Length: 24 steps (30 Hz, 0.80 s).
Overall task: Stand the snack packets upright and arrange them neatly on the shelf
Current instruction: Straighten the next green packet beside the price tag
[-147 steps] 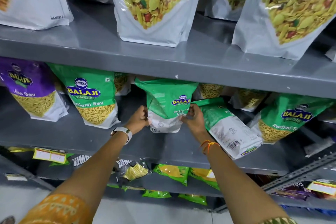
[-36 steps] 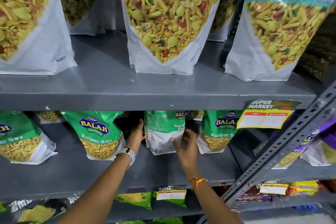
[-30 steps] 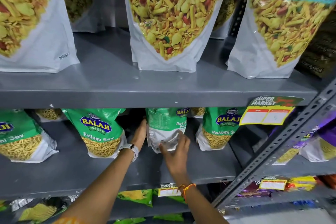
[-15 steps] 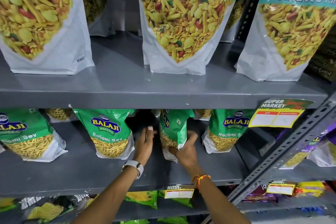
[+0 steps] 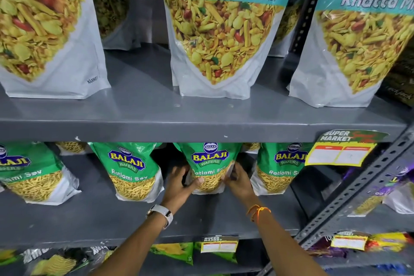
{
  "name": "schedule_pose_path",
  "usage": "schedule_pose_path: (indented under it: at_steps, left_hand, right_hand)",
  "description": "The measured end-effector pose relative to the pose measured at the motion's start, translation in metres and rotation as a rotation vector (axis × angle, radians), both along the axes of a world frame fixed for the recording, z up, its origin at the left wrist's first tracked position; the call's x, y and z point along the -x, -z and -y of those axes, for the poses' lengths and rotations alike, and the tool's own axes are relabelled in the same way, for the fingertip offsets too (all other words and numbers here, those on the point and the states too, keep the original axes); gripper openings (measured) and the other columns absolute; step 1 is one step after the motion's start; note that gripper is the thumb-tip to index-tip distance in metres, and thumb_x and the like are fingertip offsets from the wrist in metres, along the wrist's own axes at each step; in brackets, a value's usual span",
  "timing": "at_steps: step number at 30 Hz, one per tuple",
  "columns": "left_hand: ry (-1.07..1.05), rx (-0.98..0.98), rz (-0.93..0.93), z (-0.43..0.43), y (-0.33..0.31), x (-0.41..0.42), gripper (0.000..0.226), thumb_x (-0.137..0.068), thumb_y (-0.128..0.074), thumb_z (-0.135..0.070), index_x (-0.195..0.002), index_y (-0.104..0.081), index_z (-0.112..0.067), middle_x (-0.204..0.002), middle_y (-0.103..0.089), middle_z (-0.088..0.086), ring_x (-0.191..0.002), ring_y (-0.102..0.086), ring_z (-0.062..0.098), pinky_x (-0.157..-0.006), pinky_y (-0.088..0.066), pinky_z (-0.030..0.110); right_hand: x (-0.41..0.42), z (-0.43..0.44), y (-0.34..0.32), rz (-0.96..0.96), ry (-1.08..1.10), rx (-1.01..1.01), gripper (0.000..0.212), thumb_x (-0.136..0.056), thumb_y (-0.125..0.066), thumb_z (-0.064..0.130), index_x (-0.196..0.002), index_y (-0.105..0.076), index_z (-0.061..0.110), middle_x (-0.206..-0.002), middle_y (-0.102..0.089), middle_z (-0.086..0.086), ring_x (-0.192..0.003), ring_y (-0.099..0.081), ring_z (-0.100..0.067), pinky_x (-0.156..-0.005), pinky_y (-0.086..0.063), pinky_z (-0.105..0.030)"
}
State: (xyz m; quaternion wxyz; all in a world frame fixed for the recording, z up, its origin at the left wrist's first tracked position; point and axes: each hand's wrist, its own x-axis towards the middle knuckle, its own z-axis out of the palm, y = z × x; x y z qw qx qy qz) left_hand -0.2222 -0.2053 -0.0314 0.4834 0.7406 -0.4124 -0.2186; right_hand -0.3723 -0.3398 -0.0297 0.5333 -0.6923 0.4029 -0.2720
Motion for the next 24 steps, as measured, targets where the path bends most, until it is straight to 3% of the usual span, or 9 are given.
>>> schedule_pose_path:
  at_steps: [3,7,10,12,15,17,20,22,24]
  left_hand:
    - [-0.003,0.027,-0.019,0.0,-0.004,0.0,0.075,-0.062,-0.061,-0.064,-0.117,-0.052,-0.014,-0.115,-0.057,0.004,-0.108,-0.052,0.015,-0.087,-0.041,0.028]
    - [0.071,0.045,-0.228,0.005,0.002,0.003,0.072,-0.065,-0.066,-0.052,-0.118,-0.043,-0.01,-0.124,-0.056,0.0,-0.117,-0.052,0.013,-0.081,-0.043,0.015]
    - [0.061,0.091,-0.306,0.005,0.005,0.003,0.09,-0.056,-0.068,-0.07,-0.118,-0.042,-0.01,-0.126,-0.057,0.002,-0.12,-0.054,0.015,-0.094,-0.049,0.031]
    - [0.026,0.116,-0.286,0.002,0.003,0.007,0.094,-0.053,-0.064,-0.077,-0.119,-0.043,-0.014,-0.122,-0.059,-0.002,-0.114,-0.055,0.004,-0.092,-0.048,0.023]
    - [-0.25,0.2,-0.146,-0.013,0.014,0.032,0.068,-0.062,-0.062,-0.064,-0.113,-0.049,-0.021,-0.109,-0.057,-0.004,-0.104,-0.055,0.007,-0.09,-0.045,0.024]
    - [-0.309,0.225,-0.002,-0.023,0.028,0.062,0.045,-0.069,-0.057,-0.056,-0.102,-0.048,-0.027,-0.098,-0.056,-0.002,-0.093,-0.055,0.015,-0.083,-0.047,0.034]
    - [-0.019,0.21,0.192,-0.009,0.038,0.103,0.027,-0.078,-0.056,-0.047,-0.097,-0.046,-0.032,-0.091,-0.054,-0.007,-0.083,-0.051,0.0,-0.074,-0.047,0.029]
    - [0.103,0.196,0.154,0.02,0.031,0.118,0.033,-0.082,-0.058,-0.042,-0.109,-0.049,-0.028,-0.102,-0.053,-0.008,-0.092,-0.054,0.001,-0.081,-0.051,0.032]
    - [0.174,0.157,0.01,0.05,0.015,0.129,0.049,-0.082,-0.062,-0.037,-0.126,-0.044,-0.024,-0.122,-0.047,-0.008,-0.112,-0.053,0.009,-0.098,-0.047,0.035]
  right_hand:
    - [-0.002,0.001,0.004,-0.012,0.001,0.014,0.046,-0.077,-0.062,-0.011,-0.115,-0.046,0.009,-0.117,-0.056,-0.01,-0.113,-0.052,-0.026,-0.097,-0.046,-0.038]
    - [-0.003,0.004,0.019,-0.035,0.029,0.052,0.047,-0.076,-0.065,-0.001,-0.119,-0.047,0.005,-0.123,-0.058,-0.018,-0.117,-0.053,-0.033,-0.102,-0.043,-0.055]
    - [-0.004,-0.001,0.022,-0.046,0.035,0.069,0.052,-0.076,-0.066,0.01,-0.124,-0.044,0.009,-0.126,-0.058,-0.016,-0.117,-0.054,-0.03,-0.1,-0.045,-0.054]
    - [0.003,-0.019,0.004,-0.004,0.083,0.106,0.048,-0.081,-0.062,0.007,-0.126,-0.044,0.013,-0.124,-0.059,-0.007,-0.116,-0.055,-0.024,-0.099,-0.047,-0.044]
    - [0.032,-0.047,-0.01,0.095,0.311,0.292,0.017,-0.084,-0.06,0.016,-0.1,-0.055,0.017,-0.094,-0.061,0.0,-0.09,-0.06,-0.02,-0.081,-0.053,-0.039]
    - [0.058,-0.056,-0.014,0.166,0.565,0.384,0.02,-0.078,-0.065,0.028,-0.09,-0.05,0.02,-0.087,-0.055,-0.008,-0.081,-0.055,-0.026,-0.072,-0.049,-0.041]
    - [0.091,-0.036,-0.011,0.174,0.786,0.243,0.049,-0.067,-0.079,0.014,-0.104,-0.047,0.008,-0.105,-0.049,-0.014,-0.102,-0.049,-0.034,-0.091,-0.044,-0.048]
    - [0.108,-0.017,-0.006,0.113,0.711,0.108,0.071,-0.07,-0.077,0.013,-0.128,-0.038,0.004,-0.134,-0.04,-0.017,-0.128,-0.037,-0.032,-0.109,-0.032,-0.048]
    - [0.117,-0.006,-0.005,0.179,0.65,-0.032,0.077,-0.078,-0.07,0.024,-0.14,-0.026,0.014,-0.151,-0.026,-0.009,-0.138,-0.026,-0.023,-0.115,-0.025,-0.046]
